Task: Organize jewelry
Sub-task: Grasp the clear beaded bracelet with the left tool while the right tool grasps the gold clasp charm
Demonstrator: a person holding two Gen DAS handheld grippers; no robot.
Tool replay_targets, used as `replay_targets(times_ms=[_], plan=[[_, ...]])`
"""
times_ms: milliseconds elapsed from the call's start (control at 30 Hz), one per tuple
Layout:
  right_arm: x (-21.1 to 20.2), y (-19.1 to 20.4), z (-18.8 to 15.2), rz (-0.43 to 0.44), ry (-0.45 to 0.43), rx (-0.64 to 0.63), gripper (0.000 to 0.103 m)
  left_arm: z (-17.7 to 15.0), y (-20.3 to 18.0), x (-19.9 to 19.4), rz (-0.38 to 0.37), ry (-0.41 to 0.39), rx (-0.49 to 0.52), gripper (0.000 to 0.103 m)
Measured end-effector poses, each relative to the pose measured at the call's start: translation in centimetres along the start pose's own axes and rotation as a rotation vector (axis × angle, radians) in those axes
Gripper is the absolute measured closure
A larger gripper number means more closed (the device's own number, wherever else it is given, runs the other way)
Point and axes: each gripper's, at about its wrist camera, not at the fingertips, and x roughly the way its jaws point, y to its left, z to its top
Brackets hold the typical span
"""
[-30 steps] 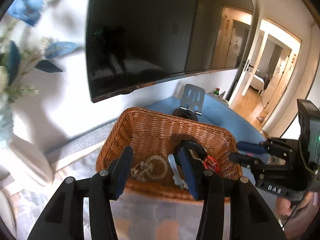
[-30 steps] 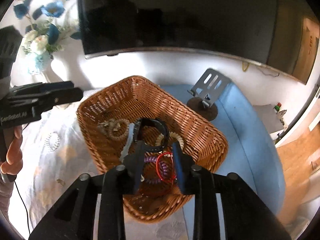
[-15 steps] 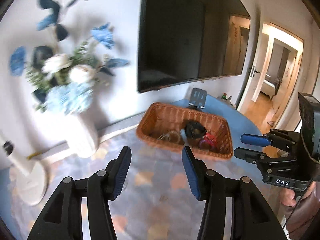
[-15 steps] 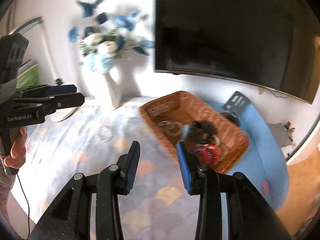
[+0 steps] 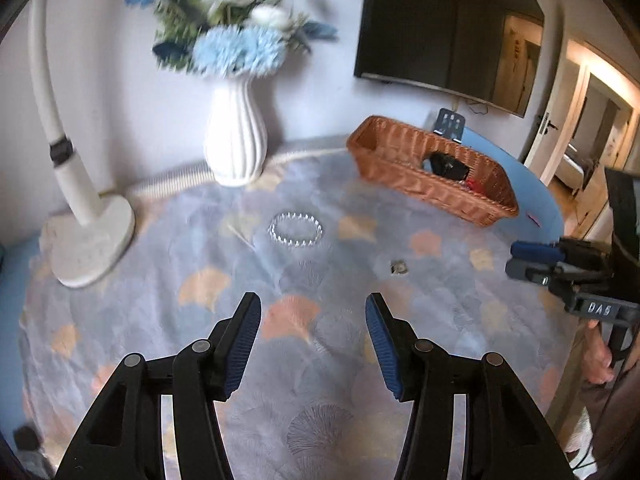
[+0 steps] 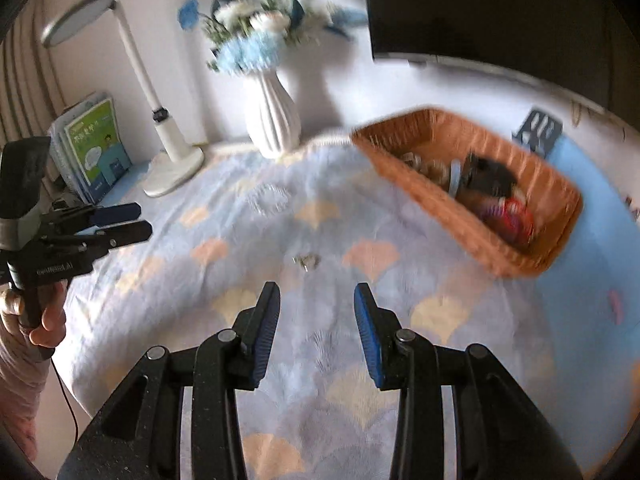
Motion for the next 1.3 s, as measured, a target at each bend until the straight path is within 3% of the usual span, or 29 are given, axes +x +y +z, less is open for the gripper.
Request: replay_targets(times_ms=[267, 400, 500, 633, 833, 900, 1000, 1133, 1300], plan=[[2.7, -1.6, -1.1, 0.005, 0.061, 0.044, 0.063, 2.0, 1.6, 4.1, -0.083, 0.02, -0.047, 0.047], [3.4, -1.7, -0.5, 0.019, 0.085, 0.016, 0.063, 3.6, 0.6, 7.4, -0.169, 0.108, 0.088, 0.047], [4.7, -1.6, 0.2, 0.052, 0.13, -0.008, 0.063, 4.6, -0.8, 9.5, -0.112, 0.12, 0.243, 0.047], [6.6, -1.0, 1.5, 0.068, 0.186, -0.052, 0.063, 6.2, -1.0, 11.3, -0.128, 0.13, 0.312, 0.047], [9.5, 0.2, 2.5, 0.075, 0.225, -0.119, 0.063, 7.3, 1.1, 14.1, -0.191, 0.16, 0.277, 0.047], [10.2, -0.1, 2.4, 0.082, 0.23, -0.11, 0.063, 7.1, 1.2, 14.8, -0.221, 0.173, 0.292, 0.047], [10.6, -0.7, 2.2, 0.093, 0.241, -0.091, 0.063, 6.9, 1.1, 15.8, -0.202, 0.184, 0.336, 0.047], [11.0, -0.9, 1.9, 0.12, 0.259, -0.081, 0.063, 6.9, 1.8, 17.4, -0.25, 0.23, 0.288, 0.047], [10.8, -0.5, 1.8, 0.121, 0.26, -0.097, 0.063, 5.8, 1.2, 16.4, -0.289, 0.291, 0.298, 0.047]])
